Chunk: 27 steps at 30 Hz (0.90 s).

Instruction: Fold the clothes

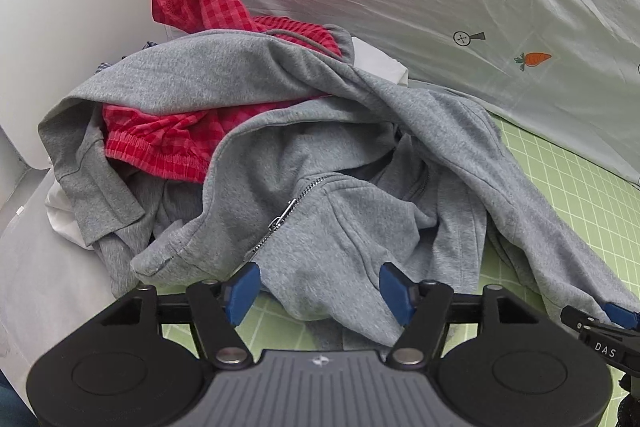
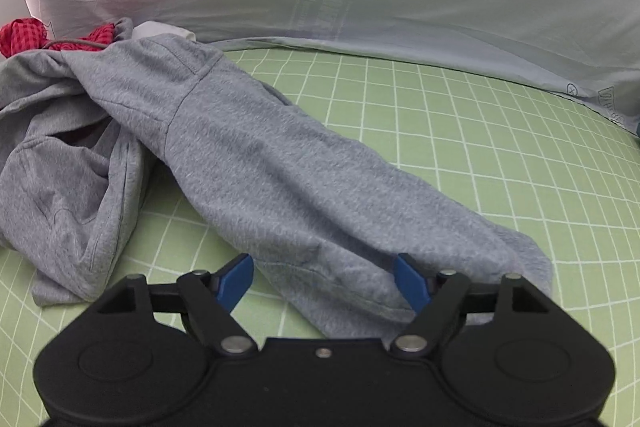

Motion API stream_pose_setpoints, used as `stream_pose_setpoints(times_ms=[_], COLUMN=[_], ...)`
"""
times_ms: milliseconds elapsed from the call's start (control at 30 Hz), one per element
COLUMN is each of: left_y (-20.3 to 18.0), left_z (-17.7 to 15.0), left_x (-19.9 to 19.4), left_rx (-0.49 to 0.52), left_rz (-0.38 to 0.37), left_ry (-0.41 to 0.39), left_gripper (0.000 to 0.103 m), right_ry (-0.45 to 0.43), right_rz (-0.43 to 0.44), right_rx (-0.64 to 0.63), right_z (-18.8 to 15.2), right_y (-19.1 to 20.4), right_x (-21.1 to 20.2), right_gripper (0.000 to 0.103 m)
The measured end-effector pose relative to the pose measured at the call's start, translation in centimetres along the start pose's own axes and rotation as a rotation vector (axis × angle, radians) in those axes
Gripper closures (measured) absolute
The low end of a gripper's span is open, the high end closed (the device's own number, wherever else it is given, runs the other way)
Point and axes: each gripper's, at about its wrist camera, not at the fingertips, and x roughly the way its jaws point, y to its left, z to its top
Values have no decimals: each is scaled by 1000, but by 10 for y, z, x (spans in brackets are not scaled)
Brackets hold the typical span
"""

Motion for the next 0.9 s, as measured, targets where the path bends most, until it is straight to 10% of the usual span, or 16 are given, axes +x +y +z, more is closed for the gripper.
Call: stream_pose_setpoints(times_ms=[200, 333, 533, 733, 900], left_y=[11, 7, -13, -28, -31], left_z=[9, 15, 21, 15, 10], left_x=[45, 71, 86, 82, 78], left_rx=[11, 48, 57, 81, 43], left_rz=[15, -1, -44, -80, -79], left_ry=[67, 113, 145, 145, 152], left_gripper=[35, 39, 45, 45, 44], right_ry=[63, 24, -21, -7, -103], right_rz=[-70, -116, -217, -326, -201], right_rx=[86, 97, 228, 190, 139], right_z=[17, 41, 112, 171, 147], right_y=[-6, -28, -91, -95, -34], right_x=[46, 60, 110, 132, 80], right_gripper=[33, 67, 79, 77, 40])
